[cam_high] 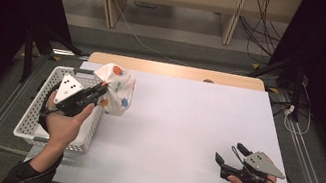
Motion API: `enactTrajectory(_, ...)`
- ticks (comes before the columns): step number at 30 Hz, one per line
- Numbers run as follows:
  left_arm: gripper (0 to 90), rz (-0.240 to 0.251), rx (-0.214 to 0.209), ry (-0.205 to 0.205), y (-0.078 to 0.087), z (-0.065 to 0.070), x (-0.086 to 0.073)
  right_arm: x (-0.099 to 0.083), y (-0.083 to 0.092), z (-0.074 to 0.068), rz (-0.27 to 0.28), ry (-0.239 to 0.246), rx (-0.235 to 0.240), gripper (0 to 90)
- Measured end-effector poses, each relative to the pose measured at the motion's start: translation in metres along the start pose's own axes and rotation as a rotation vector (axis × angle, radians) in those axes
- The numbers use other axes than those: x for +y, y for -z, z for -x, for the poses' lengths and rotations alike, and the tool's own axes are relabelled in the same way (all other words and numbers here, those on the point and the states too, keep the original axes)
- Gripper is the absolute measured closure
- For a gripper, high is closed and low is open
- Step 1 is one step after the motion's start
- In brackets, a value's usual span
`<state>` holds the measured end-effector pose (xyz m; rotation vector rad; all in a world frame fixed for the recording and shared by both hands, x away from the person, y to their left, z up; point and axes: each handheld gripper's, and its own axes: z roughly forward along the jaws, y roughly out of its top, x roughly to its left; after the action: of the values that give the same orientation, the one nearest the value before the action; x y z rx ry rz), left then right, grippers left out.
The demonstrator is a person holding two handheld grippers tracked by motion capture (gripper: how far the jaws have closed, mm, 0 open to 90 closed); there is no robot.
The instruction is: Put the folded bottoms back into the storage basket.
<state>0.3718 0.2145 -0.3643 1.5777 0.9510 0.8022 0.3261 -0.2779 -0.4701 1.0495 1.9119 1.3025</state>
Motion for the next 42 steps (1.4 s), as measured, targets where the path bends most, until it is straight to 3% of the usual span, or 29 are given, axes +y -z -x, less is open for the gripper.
enactTrajectory(42,84.9,0.023,0.055,0.034,0.010,-0.022,0.004,0.000,0.002,0.001,-0.001,-0.004,-0.008,17.1)
